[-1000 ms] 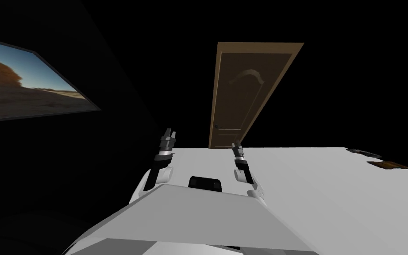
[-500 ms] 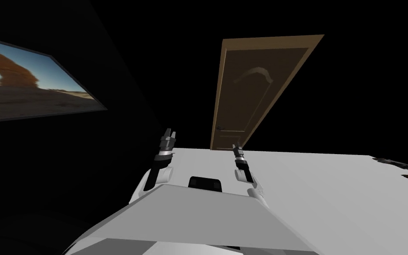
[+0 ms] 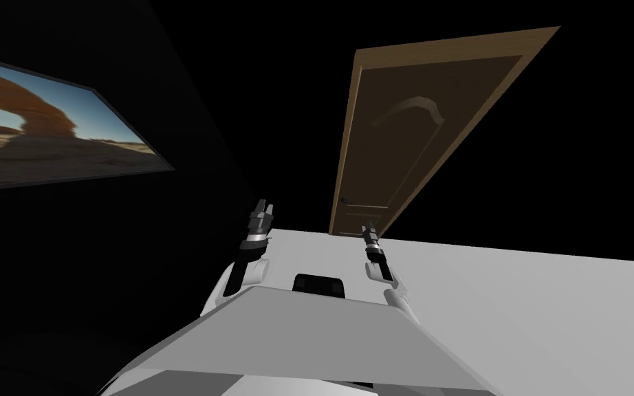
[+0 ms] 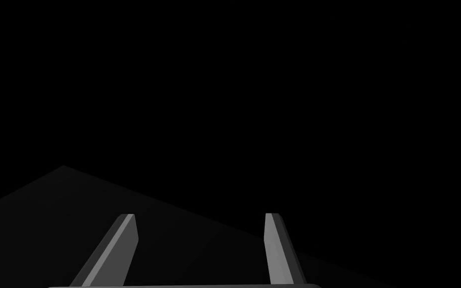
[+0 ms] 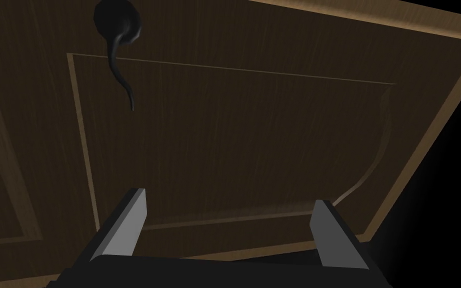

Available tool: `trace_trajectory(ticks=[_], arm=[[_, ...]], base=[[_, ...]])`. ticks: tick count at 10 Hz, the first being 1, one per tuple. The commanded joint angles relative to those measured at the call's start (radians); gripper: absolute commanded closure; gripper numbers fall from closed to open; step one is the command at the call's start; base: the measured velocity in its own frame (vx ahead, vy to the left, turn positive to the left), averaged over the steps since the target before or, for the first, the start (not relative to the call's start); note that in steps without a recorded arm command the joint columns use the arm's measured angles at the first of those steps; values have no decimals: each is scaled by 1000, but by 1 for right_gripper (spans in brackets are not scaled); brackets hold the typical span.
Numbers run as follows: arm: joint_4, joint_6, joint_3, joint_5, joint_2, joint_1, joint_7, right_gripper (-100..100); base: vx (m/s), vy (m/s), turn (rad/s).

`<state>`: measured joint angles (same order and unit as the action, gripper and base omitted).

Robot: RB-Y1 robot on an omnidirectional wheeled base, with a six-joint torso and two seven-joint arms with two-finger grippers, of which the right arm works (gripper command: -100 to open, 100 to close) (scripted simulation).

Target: Pull the door open

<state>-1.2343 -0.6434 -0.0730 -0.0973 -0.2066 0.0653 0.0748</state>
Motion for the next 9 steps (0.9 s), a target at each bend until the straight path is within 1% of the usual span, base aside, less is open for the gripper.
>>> trace_trajectory(ticks=[1, 2, 3, 9], arm=[[50, -6, -7, -7, -10, -22, -2, -100], [56, -6, -7, -7, -10, -22, -2, -100], [86, -7, -11, -11, -14, -35, -5, -100], [256, -15, -34, -33, -41, -106, -17, -100]], base=[[89, -14, 161], [71, -17, 55], [62, -11, 71], [93, -32, 129]])
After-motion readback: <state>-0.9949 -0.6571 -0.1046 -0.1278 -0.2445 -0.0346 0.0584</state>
